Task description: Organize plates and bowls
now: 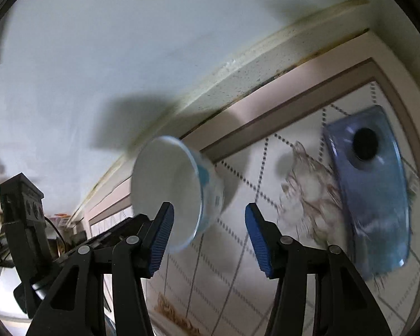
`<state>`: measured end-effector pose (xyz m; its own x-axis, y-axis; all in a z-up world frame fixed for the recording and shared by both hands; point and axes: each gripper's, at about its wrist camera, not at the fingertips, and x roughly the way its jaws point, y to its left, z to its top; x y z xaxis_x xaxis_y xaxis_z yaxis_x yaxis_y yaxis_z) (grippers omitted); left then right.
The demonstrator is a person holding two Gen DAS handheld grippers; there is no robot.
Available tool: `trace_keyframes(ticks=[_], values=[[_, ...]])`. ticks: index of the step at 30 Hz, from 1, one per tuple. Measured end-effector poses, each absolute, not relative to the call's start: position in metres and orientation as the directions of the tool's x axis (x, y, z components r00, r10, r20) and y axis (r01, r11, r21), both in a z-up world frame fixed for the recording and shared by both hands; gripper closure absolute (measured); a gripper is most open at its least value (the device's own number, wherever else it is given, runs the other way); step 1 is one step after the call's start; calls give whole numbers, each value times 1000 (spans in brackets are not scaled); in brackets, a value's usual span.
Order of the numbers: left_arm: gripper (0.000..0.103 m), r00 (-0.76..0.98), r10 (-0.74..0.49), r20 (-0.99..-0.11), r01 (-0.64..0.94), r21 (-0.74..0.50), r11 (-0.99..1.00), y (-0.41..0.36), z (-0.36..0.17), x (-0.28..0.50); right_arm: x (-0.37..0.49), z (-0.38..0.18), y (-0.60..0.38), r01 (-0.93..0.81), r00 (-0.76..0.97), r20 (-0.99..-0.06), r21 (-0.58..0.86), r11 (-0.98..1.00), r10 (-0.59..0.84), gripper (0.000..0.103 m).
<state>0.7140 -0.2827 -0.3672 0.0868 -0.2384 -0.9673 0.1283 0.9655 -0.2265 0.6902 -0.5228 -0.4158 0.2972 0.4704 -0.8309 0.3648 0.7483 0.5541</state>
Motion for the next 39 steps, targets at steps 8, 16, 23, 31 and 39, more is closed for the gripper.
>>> trace_keyframes(ticks=[8,16,23,31,39], values=[[91,130,-216,-968,154,-195,969,-289,-372,714,708,-433,-511,336,283,-835,548,766,473,86],[91,162,-227,-960,188,-196,962,-299,-348,695,697,-420,-507,316,277,-845,530,787,458,86],[91,186,-263,-947,241,-216,946,-300,-306,647,655,-375,-506,286,311,-836,537,794,453,86],[91,195,-315,-929,294,-252,922,-290,-259,573,576,-318,-502,264,357,-827,535,803,433,86],[91,157,-349,-924,349,-278,895,-284,-243,500,486,-293,-506,277,365,-831,527,804,419,86]])
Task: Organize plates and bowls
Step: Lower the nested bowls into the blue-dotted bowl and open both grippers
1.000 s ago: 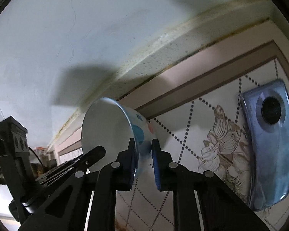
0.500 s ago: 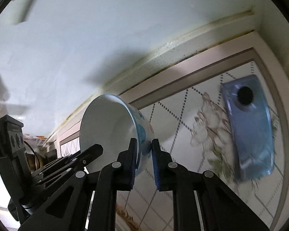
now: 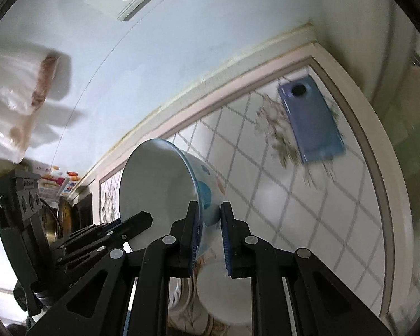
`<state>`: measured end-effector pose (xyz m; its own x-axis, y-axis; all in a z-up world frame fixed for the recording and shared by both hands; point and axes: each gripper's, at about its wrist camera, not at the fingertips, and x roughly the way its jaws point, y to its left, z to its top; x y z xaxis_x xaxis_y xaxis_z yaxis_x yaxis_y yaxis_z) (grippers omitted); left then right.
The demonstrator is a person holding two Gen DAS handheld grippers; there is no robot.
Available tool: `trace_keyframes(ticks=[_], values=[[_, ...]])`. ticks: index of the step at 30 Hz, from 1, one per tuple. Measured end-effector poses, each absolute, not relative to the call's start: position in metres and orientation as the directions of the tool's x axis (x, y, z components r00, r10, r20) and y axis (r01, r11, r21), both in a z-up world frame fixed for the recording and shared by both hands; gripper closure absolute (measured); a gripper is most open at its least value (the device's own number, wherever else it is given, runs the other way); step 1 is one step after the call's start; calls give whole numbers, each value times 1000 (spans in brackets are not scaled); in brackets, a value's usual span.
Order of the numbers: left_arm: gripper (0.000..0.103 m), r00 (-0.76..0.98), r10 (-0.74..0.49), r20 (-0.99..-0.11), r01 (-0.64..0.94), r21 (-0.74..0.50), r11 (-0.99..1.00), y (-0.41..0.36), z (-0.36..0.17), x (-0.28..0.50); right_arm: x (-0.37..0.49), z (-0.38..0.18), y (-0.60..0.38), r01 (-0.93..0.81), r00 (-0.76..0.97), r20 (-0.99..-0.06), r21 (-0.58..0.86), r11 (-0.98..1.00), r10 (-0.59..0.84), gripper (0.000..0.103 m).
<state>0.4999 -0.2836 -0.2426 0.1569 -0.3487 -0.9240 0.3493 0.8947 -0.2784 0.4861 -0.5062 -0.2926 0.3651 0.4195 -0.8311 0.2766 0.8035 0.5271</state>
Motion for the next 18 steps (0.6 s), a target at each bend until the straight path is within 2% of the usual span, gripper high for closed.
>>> trace_keyframes(ticks=[8,18], values=[[91,108,-335,-936,369,-275,888,-275,-260,448,411,-309,-495,317,319,-842,528,787,436,86],[91,78,-292,-953,375,-243,894,-279,-293,427,383,-346,-486,344,258,-860,508,790,440,86]])
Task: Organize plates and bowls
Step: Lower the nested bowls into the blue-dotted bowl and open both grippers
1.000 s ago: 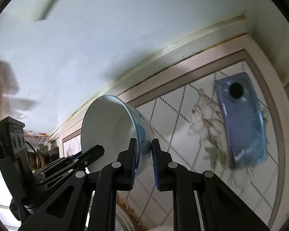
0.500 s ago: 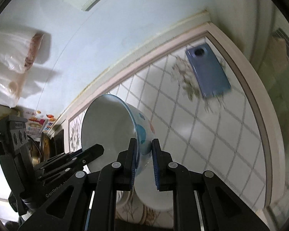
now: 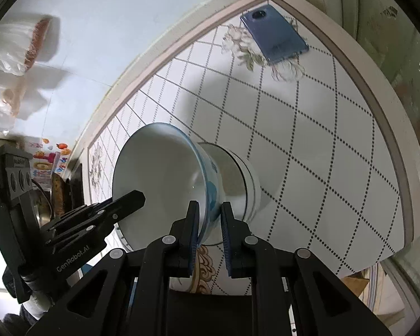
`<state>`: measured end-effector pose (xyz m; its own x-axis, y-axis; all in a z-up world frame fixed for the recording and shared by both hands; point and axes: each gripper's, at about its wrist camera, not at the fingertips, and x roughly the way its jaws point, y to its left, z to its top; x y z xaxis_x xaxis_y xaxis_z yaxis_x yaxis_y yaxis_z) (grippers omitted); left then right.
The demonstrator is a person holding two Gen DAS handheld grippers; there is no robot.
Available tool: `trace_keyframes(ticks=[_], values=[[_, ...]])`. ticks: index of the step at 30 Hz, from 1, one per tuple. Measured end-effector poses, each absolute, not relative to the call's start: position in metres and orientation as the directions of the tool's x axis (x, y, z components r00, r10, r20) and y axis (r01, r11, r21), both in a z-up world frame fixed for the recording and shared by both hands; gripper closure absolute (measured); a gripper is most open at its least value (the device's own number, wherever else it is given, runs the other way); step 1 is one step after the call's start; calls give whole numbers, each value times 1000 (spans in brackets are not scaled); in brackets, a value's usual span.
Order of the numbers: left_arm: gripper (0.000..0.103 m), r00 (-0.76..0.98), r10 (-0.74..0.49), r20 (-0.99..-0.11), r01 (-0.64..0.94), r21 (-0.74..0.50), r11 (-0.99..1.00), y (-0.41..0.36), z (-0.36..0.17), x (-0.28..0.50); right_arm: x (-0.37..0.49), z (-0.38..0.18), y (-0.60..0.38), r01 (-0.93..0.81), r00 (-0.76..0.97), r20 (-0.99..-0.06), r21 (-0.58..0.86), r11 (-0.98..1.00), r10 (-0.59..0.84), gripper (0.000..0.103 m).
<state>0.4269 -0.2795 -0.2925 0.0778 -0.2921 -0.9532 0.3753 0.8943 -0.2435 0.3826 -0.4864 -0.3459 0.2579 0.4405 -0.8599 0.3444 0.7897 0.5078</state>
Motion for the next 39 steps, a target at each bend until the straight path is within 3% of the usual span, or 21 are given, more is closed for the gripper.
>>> trace_keyframes(ticks=[28,36,39], values=[[91,50,-223,-974,381,-187,906,-289,-327,426,390,-370,-489,373,221,-878,479,795,425,81],[90,72,-236,-969,386,-191,902,-286,-308,422,387,-361,-490,374,216,-884,467,801,414,80],[90,108,-250,-962,394,-190,899,-281,-287,417,384,-345,-487,354,233,-896,439,825,377,73]])
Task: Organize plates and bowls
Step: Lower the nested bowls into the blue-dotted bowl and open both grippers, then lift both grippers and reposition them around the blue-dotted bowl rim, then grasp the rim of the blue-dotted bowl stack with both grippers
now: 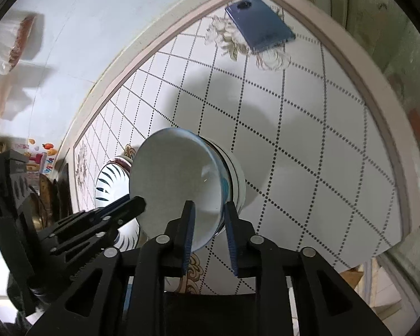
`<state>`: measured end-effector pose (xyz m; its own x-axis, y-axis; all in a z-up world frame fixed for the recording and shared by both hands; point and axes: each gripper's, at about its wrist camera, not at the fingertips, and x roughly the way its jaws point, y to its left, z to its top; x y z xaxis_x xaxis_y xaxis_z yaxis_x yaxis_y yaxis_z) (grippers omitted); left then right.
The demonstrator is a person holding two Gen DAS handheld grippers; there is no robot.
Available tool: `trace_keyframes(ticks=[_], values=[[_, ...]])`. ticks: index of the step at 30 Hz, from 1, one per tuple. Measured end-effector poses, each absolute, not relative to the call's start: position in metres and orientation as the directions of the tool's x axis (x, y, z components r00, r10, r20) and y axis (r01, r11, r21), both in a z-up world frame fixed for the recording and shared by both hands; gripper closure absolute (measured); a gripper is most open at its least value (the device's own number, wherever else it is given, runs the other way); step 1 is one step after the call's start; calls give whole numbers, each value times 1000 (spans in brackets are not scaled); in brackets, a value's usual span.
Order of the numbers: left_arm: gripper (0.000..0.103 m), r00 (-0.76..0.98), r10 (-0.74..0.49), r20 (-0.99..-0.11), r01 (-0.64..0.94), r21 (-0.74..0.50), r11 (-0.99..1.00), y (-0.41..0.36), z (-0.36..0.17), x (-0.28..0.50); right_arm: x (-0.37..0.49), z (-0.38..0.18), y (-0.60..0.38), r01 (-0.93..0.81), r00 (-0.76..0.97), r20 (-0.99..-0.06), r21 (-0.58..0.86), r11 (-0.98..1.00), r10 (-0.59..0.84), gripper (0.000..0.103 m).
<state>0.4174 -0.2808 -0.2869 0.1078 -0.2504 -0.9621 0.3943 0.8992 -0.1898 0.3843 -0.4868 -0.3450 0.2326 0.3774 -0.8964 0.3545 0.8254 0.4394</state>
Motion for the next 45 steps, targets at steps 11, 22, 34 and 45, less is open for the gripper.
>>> trace_keyframes(ticks=[11,22,34,45], values=[[69,203,-319,-926,402,-218,889,-254,-210,405,358,-256,-469,266,320,-923,303,915,213,26],[13,214,-350,-912,377,-253,891,-240,-195,403,341,-225,-463,256,342,-918,296,920,200,10],[15,37,-346,-937,220,-330,918,-256,-304,468,370,-310,-496,331,306,-865,489,807,398,7],[21,-116,-355,-928,224,-373,901,-286,-371,492,391,-417,-503,435,266,-772,631,643,577,7]])
